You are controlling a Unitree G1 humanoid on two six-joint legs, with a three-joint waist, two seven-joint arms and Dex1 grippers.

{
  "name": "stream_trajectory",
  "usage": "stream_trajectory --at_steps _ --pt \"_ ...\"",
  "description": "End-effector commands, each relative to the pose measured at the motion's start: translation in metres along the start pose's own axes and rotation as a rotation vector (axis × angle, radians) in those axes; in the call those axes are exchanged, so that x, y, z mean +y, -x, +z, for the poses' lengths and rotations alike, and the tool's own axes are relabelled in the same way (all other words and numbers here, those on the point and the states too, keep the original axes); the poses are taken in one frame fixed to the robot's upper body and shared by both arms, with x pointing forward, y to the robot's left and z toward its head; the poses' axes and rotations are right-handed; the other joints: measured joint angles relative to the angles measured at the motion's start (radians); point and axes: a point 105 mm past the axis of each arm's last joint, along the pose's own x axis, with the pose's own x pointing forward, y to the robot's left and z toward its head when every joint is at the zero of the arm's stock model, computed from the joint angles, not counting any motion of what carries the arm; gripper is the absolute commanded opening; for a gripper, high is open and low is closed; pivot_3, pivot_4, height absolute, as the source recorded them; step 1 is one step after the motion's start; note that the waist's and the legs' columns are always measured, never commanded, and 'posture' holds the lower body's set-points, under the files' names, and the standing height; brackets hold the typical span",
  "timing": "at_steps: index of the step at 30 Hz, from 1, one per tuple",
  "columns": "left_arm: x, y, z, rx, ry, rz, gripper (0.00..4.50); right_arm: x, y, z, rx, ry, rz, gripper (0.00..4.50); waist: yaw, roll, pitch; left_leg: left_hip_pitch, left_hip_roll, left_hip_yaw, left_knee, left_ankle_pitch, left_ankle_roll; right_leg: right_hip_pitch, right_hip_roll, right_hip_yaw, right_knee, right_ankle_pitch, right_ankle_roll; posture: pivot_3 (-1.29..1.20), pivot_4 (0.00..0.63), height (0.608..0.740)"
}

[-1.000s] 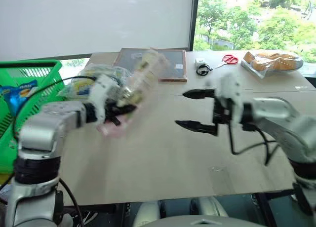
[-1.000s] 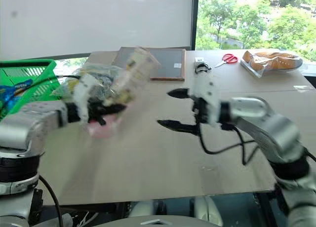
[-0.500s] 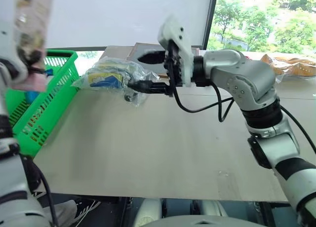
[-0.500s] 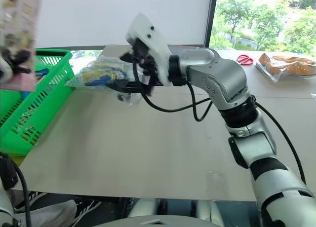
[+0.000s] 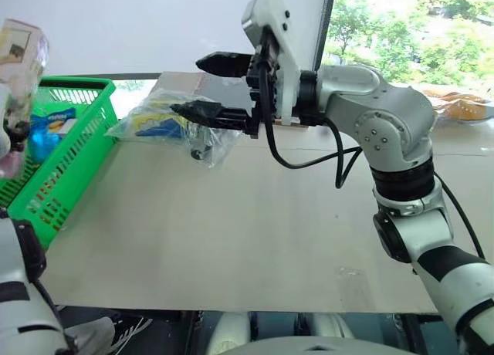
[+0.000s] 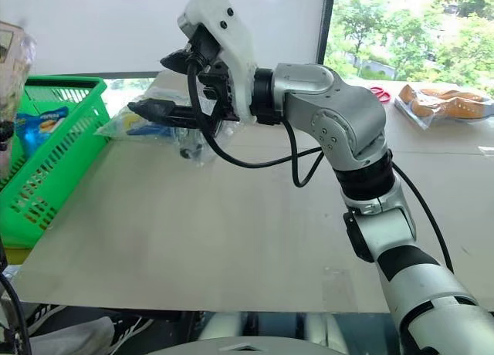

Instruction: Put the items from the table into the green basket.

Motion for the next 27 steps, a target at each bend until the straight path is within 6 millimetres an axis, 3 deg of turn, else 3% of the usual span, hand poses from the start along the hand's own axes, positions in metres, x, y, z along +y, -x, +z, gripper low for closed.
stream_trajectory --at_steps 1,7,9,11,12,14,17,19,23,25,27 --pt "0.024 0.007 0.025 -0.117 0.039 0.105 4.45 0.001 0.008 0.011 -0.037 0.032 -0.020 4.50 -0.011 -0.001 -0.001 0.000 0.000 0.000 0.000 0.000 0.000 0.000 0.000 0.000 0.000 0.000 0.000 0.00 0.000 0.740" --pt "0.025 0.010 0.055 -0.258 0.087 0.165 4.45 0.001 0.009 0.007 -0.026 0.031 -0.026 4.50 -0.019 -0.001 -0.001 0.000 0.000 0.001 0.000 0.000 0.000 -0.001 0.000 0.000 0.002 0.000 0.000 0.03 0.000 0.740" --pt "0.012 0.011 0.076 -0.363 0.095 0.117 4.45 0.001 0.011 0.006 -0.023 0.038 -0.030 4.50 -0.016 -0.001 -0.001 0.001 0.000 0.001 0.000 0.000 0.000 -0.002 0.000 0.000 0.004 0.000 0.000 0.05 0.000 0.740" --pt "-0.048 0.019 0.110 -0.532 0.184 -0.156 4.45 -0.004 0.028 -0.013 0.007 0.074 -0.050 4.50 -0.008 -0.001 -0.003 0.001 0.000 0.001 0.001 0.000 0.000 -0.002 -0.001 0.000 0.006 0.000 0.000 0.08 0.000 0.740" --pt "-0.081 0.032 0.125 -0.612 0.228 -0.297 4.45 -0.008 0.039 -0.023 0.022 0.072 -0.079 4.50 0.003 0.001 -0.008 0.001 0.000 0.001 0.001 0.000 0.000 -0.002 -0.001 -0.001 0.007 0.000 0.000 0.08 0.000 0.740" --pt "-0.133 0.062 0.136 -0.681 0.218 -0.487 4.45 -0.018 0.059 -0.036 0.036 0.030 -0.172 4.50 0.023 0.005 -0.013 0.002 -0.003 -0.001 0.001 -0.002 0.003 0.002 -0.006 -0.002 0.005 0.000 0.000 0.08 0.000 0.740" --pt "-0.198 0.112 0.146 -0.710 0.347 -0.771 4.45 -0.031 0.101 -0.064 0.112 0.015 -0.354 4.50 0.019 0.005 -0.014 0.001 -0.004 0.001 0.002 -0.002 0.004 0.005 -0.008 -0.002 -0.001 0.001 0.001 0.03 0.000 0.740" --pt "-0.230 0.140 0.146 -0.699 0.356 -0.912 4.45 -0.029 0.122 -0.079 0.155 -0.006 -0.413 4.50 0.011 0.006 -0.014 0.001 -0.004 0.001 0.003 -0.003 0.005 0.006 -0.007 -0.002 -0.001 0.003 0.005 0.01 0.000 0.740" --pt "-0.274 0.170 0.126 -0.601 0.339 -1.100 4.45 -0.017 0.164 -0.101 0.240 -0.021 -0.526 4.50 -0.009 0.016 -0.016 0.005 -0.001 0.002 0.002 -0.002 0.005 0.008 -0.001 0.000 -0.001 0.003 0.005 -0.09 0.016 0.740" --pt "-0.282 0.177 0.106 -0.541 0.296 -1.151 4.45 -0.001 0.197 -0.113 0.320 -0.039 -0.597 4.50 -0.015 0.023 -0.013 0.011 0.000 0.004 0.001 -0.005 0.009 0.013 0.001 0.002 -0.002 0.002 0.004 -0.11 0.023 0.740" --pt "-0.282 0.178 0.094 -0.506 0.276 -1.160 4.45 0.012 0.213 -0.117 0.361 -0.054 -0.630 4.50 -0.018 0.026 -0.010 0.018 0.001 0.005 0.001 -0.005 0.010 0.019 0.002 0.003 -0.003 0.000 0.002 -0.14 0.030 0.740"
